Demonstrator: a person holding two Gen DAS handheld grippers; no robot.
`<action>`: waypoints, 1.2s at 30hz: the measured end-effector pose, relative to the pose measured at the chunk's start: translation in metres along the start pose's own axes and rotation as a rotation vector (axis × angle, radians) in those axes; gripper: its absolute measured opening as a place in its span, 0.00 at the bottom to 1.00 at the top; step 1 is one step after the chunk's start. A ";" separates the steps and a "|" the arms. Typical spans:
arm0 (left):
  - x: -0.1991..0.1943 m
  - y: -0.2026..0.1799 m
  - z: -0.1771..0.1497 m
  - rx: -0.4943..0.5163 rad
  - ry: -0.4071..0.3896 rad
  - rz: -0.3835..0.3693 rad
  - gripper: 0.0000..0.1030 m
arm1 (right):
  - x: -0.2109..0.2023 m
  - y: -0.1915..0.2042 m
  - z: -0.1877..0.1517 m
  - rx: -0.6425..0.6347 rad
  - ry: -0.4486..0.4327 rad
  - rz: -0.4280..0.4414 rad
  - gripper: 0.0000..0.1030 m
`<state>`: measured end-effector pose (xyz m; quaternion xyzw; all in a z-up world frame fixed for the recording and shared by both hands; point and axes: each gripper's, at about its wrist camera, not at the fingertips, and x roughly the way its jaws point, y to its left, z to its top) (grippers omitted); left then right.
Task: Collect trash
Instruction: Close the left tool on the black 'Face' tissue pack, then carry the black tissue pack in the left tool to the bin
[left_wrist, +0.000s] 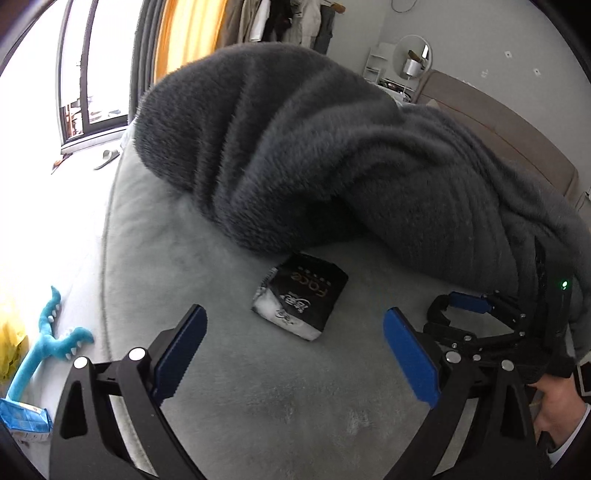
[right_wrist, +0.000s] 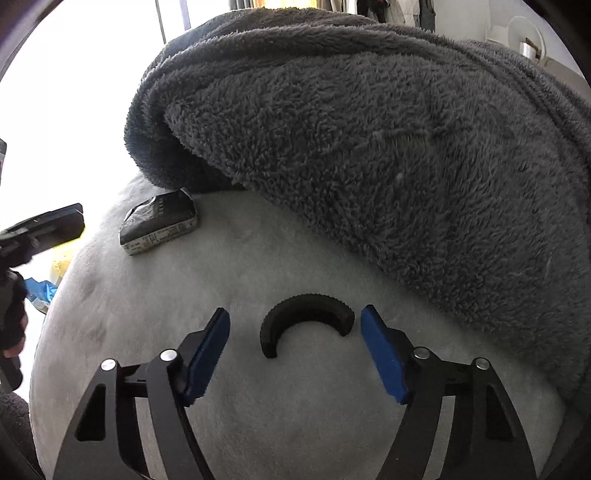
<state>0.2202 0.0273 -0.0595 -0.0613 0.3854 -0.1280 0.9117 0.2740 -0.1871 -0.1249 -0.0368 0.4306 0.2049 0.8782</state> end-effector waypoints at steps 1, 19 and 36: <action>0.003 0.000 -0.001 -0.004 0.000 -0.002 0.95 | 0.001 0.000 -0.001 -0.002 0.004 0.004 0.65; 0.048 -0.012 -0.007 -0.018 0.058 0.105 0.94 | -0.023 -0.012 -0.002 0.012 -0.045 0.033 0.45; 0.062 -0.032 -0.004 -0.005 0.051 0.177 0.61 | -0.079 -0.050 -0.026 0.055 -0.059 0.050 0.45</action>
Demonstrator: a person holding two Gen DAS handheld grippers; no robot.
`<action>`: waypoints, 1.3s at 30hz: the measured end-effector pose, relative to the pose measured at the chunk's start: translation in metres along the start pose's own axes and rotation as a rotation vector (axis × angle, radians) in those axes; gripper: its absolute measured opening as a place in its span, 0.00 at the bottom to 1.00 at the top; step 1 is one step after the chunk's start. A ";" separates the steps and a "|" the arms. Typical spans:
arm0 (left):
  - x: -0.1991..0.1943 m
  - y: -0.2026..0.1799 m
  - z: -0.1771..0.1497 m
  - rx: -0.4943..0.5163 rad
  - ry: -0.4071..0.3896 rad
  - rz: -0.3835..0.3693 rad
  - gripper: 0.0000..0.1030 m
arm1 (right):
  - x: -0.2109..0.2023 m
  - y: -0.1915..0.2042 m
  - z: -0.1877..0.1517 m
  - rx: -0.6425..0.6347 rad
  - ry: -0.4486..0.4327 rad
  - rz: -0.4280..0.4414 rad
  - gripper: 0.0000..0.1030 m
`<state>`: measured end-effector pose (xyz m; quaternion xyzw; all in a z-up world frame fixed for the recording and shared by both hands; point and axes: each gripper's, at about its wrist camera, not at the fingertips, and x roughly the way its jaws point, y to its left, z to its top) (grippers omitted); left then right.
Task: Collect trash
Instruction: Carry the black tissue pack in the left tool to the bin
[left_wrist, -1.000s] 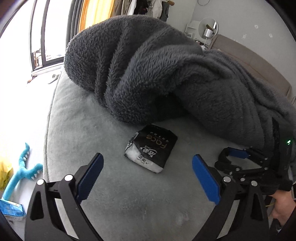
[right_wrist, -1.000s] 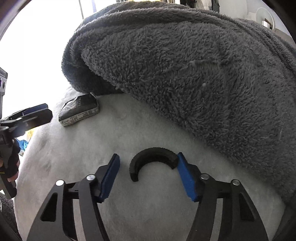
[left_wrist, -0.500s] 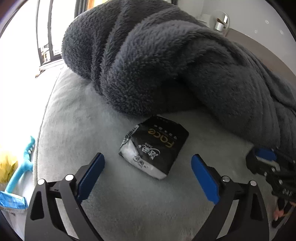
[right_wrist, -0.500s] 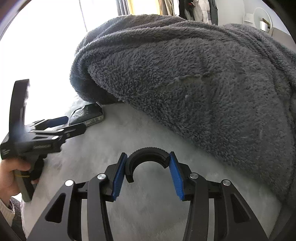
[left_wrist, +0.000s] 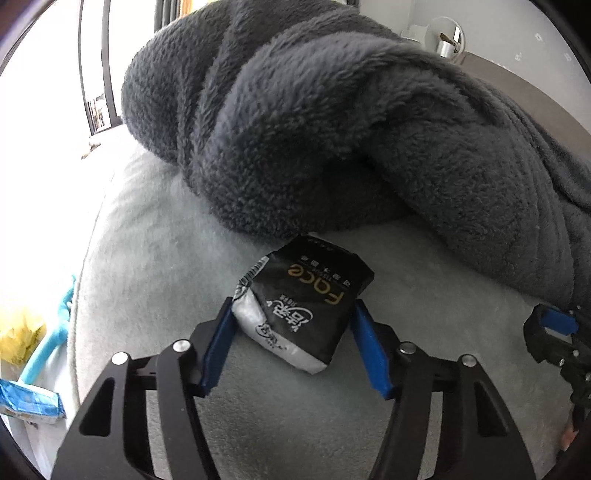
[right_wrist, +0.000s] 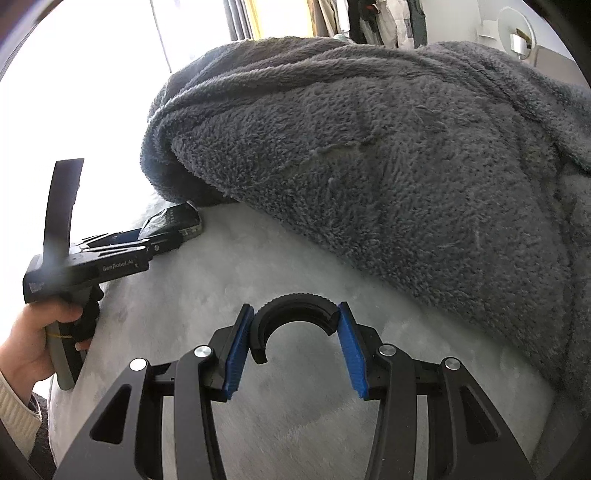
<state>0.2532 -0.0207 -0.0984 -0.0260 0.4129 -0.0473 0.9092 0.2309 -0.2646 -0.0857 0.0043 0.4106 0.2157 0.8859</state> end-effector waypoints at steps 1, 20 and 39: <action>-0.002 -0.003 0.000 0.007 -0.004 0.000 0.60 | -0.005 -0.002 -0.001 0.008 -0.004 0.003 0.45; -0.082 -0.002 -0.012 0.001 -0.092 -0.087 0.60 | -0.078 0.016 -0.001 0.083 -0.067 0.006 0.45; -0.153 0.041 -0.065 0.028 -0.056 -0.077 0.60 | -0.078 0.109 -0.031 0.079 -0.069 0.000 0.45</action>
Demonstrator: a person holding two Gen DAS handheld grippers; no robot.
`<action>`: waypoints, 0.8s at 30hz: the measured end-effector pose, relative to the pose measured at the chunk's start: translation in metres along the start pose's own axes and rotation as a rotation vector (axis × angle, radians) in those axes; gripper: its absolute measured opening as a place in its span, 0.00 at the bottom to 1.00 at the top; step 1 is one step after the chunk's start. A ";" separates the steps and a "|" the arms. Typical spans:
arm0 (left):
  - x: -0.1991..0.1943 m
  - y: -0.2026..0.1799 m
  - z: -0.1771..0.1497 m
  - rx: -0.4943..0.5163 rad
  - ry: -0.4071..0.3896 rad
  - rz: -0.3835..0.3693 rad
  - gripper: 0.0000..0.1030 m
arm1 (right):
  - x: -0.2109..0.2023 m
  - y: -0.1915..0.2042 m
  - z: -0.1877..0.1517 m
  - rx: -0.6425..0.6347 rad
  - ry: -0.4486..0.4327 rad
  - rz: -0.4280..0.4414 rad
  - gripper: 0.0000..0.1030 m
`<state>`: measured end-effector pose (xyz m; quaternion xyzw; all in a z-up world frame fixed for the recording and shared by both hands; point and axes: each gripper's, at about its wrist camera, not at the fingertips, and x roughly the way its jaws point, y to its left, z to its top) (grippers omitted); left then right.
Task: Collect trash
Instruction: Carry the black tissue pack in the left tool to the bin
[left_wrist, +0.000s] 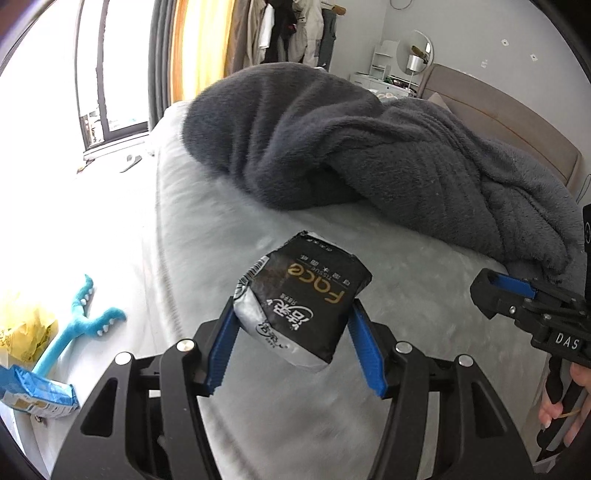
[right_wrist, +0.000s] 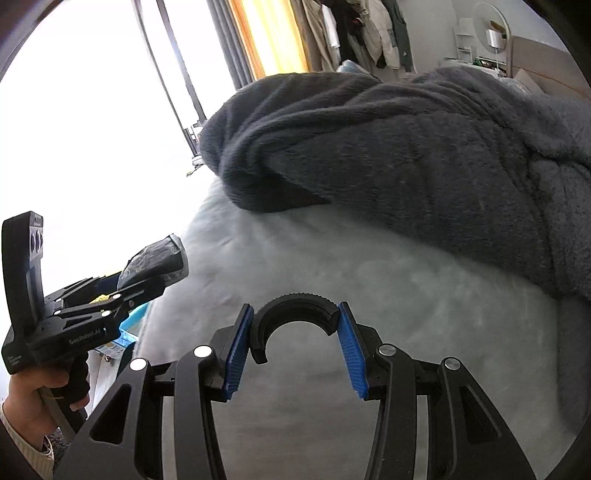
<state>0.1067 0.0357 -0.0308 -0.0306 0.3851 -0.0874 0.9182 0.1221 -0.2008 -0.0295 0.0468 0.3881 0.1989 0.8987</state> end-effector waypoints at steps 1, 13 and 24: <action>-0.003 0.004 -0.003 -0.004 0.001 0.006 0.60 | 0.002 0.003 0.002 -0.003 -0.002 0.005 0.45; -0.031 0.056 -0.029 -0.055 0.018 0.068 0.60 | 0.014 0.078 0.005 -0.057 -0.037 0.059 0.45; -0.038 0.112 -0.059 -0.145 0.091 0.103 0.60 | 0.037 0.144 0.001 -0.132 -0.026 0.110 0.45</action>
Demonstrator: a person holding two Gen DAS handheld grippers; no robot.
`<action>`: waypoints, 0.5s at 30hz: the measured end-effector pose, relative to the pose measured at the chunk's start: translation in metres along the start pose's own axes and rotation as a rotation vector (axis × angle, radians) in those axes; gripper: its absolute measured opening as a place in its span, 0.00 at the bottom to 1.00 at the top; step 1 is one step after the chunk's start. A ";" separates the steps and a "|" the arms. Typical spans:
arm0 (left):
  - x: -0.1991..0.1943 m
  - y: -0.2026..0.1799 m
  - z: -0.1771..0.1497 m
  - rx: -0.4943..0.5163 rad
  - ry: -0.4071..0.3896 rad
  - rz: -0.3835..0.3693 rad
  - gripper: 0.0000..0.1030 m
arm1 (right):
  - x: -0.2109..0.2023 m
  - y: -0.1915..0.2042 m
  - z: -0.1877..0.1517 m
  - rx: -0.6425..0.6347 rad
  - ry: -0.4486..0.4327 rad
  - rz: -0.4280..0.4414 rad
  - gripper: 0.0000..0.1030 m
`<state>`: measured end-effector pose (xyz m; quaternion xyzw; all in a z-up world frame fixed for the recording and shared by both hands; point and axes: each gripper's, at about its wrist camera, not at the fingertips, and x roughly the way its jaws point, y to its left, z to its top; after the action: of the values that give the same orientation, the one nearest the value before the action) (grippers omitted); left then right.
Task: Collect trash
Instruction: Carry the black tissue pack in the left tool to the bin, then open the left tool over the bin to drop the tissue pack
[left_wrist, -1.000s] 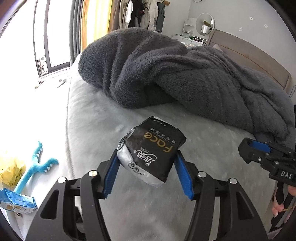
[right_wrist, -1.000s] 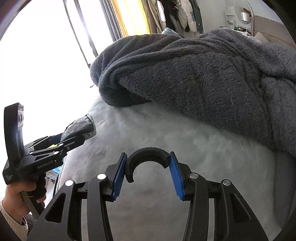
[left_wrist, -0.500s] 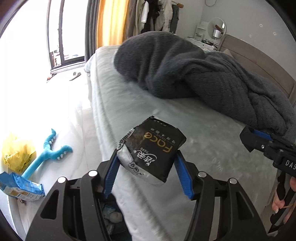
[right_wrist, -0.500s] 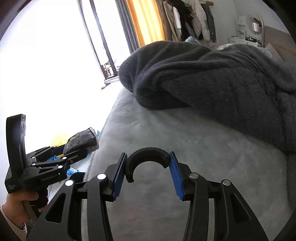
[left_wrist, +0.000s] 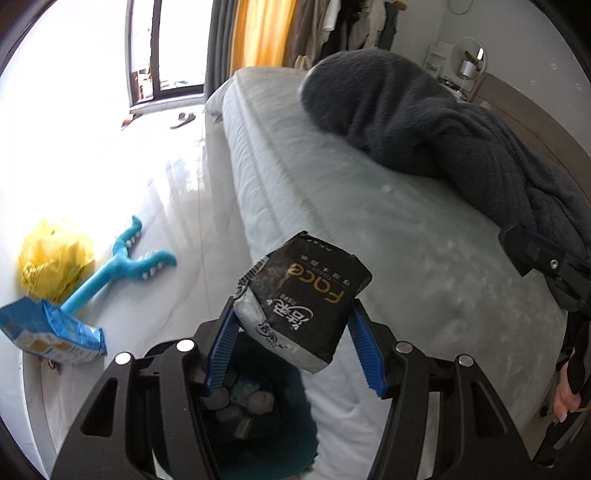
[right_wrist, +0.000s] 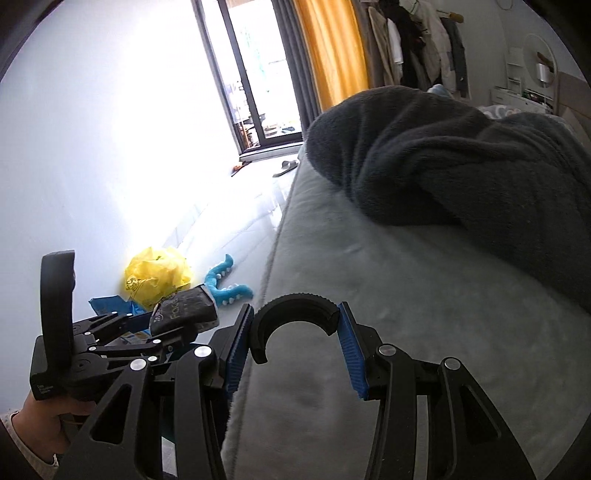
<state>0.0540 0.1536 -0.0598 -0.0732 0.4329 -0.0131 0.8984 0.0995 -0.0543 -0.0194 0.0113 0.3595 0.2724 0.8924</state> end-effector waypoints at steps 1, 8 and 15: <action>0.002 0.004 -0.002 -0.003 0.010 0.006 0.60 | 0.004 0.006 0.000 -0.007 0.002 0.005 0.45; 0.019 0.040 -0.024 -0.060 0.115 0.024 0.60 | 0.024 0.039 0.000 -0.043 0.024 0.046 0.45; 0.033 0.074 -0.040 -0.105 0.210 0.046 0.61 | 0.045 0.076 0.001 -0.089 0.049 0.086 0.45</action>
<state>0.0407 0.2193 -0.1204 -0.1084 0.5263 0.0227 0.8430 0.0902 0.0331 -0.0312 -0.0196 0.3680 0.3266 0.8703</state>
